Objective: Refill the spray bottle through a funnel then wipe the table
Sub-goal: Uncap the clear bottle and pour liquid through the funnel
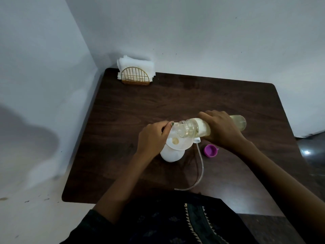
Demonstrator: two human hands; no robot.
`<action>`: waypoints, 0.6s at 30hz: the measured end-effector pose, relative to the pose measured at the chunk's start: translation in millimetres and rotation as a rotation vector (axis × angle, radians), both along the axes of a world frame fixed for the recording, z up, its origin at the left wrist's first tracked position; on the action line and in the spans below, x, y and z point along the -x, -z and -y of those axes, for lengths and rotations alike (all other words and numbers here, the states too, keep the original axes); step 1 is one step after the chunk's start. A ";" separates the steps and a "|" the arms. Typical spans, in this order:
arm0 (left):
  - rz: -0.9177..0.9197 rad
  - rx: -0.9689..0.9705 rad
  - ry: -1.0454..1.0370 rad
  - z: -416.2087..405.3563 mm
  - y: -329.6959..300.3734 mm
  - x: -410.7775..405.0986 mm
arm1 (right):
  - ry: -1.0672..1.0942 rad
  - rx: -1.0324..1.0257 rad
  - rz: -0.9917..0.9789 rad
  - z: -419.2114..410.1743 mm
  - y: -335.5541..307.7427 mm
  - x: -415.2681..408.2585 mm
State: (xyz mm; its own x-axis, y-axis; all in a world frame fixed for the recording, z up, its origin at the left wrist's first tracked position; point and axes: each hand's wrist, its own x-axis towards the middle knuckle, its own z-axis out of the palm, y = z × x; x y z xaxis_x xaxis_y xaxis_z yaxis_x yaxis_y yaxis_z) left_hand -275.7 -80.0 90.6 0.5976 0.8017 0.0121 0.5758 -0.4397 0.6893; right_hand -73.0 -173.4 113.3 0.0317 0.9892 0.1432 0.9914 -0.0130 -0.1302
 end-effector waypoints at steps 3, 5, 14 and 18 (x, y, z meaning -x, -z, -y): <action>0.014 0.008 0.004 0.0 0.7 -1.0 | 0.002 0.004 0.005 0.3 -0.4 -0.5; 0.015 0.011 0.003 -0.3 0.3 -1.6 | 0.006 0.009 0.010 0.0 -0.6 -1.3; 0.015 0.002 0.005 -1.4 0.6 -4.9 | 0.007 0.007 0.006 0.2 -2.8 -3.1; 0.021 0.005 0.009 -2.1 2.0 -4.7 | 0.003 0.013 0.004 0.0 -3.1 -2.6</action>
State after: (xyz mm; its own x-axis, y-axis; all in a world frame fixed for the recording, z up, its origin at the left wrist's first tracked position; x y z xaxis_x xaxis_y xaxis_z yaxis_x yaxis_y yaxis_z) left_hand -271.0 -77.9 88.6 0.6041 0.7966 0.0211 0.5571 -0.4411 0.7036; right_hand -70.4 -173.4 116.4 0.0339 0.9908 0.1309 0.9919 -0.0173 -0.1257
